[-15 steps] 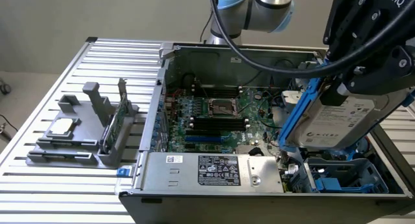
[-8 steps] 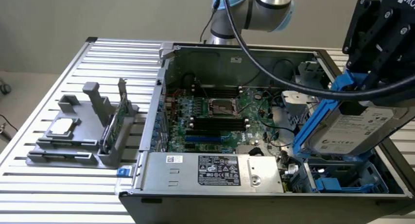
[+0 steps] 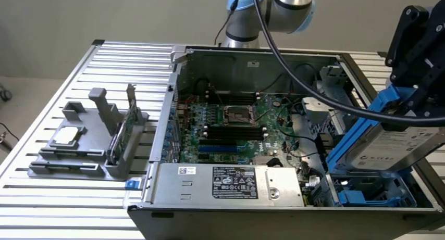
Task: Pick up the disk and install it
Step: 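Pick up the disk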
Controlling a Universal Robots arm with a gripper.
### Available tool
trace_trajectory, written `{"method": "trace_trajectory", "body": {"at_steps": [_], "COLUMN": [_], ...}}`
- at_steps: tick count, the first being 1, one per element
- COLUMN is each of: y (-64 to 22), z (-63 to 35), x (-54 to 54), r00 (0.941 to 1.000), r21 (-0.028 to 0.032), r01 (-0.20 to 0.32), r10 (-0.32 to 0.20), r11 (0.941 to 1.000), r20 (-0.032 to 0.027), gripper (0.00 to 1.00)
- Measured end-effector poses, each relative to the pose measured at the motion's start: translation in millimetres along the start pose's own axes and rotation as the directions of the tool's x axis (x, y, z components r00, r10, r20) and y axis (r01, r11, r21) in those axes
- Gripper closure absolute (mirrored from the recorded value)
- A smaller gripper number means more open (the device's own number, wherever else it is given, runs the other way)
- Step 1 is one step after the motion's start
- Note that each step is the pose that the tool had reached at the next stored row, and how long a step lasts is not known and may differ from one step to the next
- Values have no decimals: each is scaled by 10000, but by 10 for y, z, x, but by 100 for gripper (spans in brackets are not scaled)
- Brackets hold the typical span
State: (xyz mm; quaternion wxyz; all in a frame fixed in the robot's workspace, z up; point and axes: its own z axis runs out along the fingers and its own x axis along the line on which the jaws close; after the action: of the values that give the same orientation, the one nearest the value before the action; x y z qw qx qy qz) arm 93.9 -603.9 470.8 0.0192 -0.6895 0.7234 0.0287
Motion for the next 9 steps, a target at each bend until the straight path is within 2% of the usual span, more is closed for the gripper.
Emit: {"method": "trace_trajectory", "body": {"at_steps": [4, 9], "y": [-44, -74], "z": [32, 67], "x": [9, 17], "r00": [10000, 9997], "r21": [6, 47], "r01": [72, 244], "r10": [-72, -244], "r11": [10000, 9997], "r20": [2, 1], "gripper": [67, 67]}}
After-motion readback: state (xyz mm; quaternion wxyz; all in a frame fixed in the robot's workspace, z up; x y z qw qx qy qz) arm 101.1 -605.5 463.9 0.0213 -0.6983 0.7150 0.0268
